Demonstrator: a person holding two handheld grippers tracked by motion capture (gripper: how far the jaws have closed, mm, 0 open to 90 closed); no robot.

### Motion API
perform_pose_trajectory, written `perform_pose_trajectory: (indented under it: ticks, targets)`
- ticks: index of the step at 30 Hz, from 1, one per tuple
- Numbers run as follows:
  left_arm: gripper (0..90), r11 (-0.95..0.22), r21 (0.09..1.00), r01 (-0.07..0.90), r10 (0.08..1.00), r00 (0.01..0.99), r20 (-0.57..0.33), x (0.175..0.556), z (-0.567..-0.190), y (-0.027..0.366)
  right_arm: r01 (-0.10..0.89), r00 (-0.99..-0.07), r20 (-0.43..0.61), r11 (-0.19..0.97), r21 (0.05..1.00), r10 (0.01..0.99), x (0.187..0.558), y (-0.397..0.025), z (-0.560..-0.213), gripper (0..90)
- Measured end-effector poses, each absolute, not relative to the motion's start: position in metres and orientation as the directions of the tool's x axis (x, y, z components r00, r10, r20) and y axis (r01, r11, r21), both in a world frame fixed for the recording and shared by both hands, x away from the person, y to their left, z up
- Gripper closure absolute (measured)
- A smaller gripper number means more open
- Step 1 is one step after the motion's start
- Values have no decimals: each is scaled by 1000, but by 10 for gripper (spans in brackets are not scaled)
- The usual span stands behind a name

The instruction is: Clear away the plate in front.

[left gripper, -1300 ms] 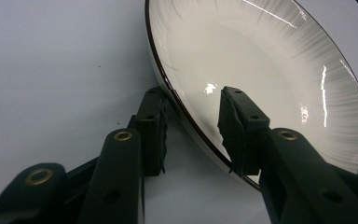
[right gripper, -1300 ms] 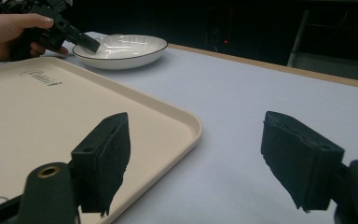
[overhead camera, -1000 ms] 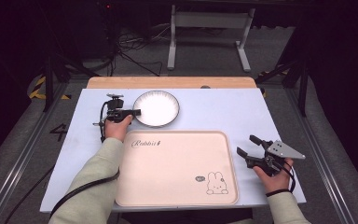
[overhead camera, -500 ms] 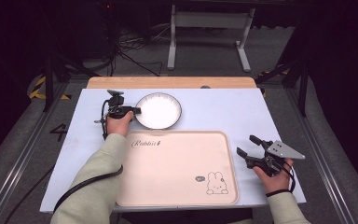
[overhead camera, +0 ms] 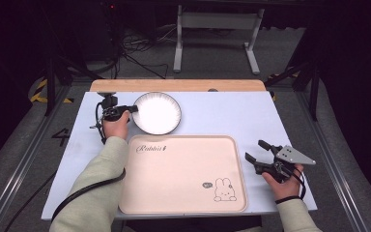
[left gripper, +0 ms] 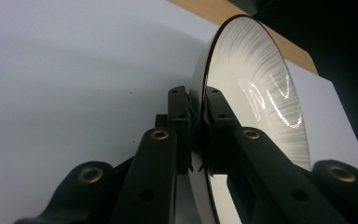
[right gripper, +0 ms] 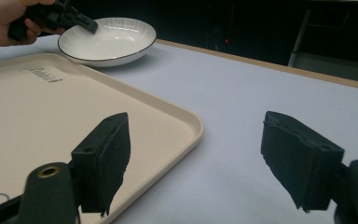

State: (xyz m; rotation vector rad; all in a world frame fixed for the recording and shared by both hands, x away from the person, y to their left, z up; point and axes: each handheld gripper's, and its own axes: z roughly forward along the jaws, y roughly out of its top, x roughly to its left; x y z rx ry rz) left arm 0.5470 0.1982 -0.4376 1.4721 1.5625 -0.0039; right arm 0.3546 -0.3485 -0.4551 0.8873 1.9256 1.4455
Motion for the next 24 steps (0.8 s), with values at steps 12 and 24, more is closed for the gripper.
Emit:
perform_pose_trajectory:
  ticks: [12, 24]
  targets:
    - [823, 232, 616, 752, 787, 227, -574, 539, -420, 198, 170, -620, -55, 202, 964, 783, 354, -348, -455, 252]
    - [818, 213, 651, 728, 779, 276, -563, 531, -401, 200, 171, -620, -55, 202, 964, 783, 354, -348, -455, 254]
